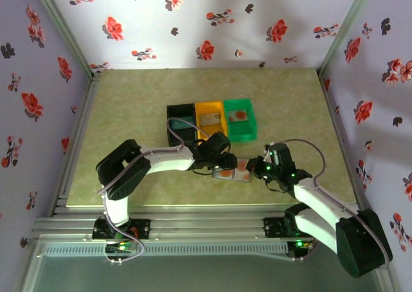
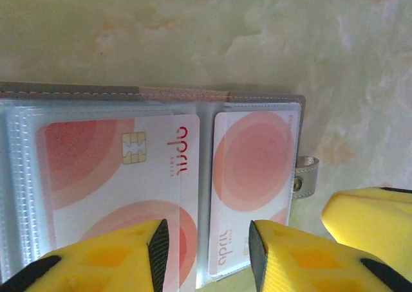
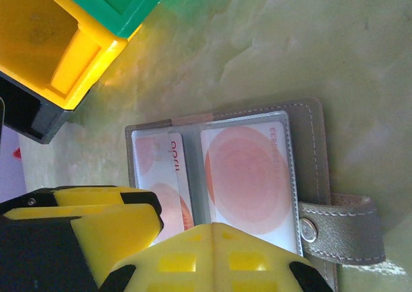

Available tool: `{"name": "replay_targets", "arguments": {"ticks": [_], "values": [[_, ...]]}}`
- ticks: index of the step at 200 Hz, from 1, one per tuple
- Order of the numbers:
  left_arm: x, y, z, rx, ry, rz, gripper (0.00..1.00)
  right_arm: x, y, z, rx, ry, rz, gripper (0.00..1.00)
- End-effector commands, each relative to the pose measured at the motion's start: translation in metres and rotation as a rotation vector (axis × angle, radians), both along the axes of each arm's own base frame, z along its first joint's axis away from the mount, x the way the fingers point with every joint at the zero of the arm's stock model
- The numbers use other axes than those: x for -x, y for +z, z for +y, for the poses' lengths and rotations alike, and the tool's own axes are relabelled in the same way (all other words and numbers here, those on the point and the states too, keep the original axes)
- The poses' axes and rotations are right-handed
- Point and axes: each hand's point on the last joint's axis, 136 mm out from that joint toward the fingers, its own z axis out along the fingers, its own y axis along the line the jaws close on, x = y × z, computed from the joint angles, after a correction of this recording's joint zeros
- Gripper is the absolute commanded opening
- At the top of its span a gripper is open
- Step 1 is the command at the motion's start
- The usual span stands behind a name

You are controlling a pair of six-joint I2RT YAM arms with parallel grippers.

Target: Take the credit cards out of the card holder

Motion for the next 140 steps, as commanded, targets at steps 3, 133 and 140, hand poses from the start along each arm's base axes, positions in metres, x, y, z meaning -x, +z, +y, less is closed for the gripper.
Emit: {"name": "replay_targets", "arguments": {"ticks": [3,133,140], "values": [[-0.001,0.005,-0.007,-0.011,-0.002,-0.018,0.41,-0.002,-0.006,-0.002,-0.004,-0.017,0.006,0.00],[0.002,-0.002,-0.027,0.013,-0.012,-0.019,0.37,-0.002,-0.019,-0.007,0.013,-0.033,0.018,0.00],[0.002,-0.004,-0.027,0.011,-0.015,-0.020,0.37,-0.001,-0.020,-0.007,0.013,-0.031,0.020,0.00]]}}
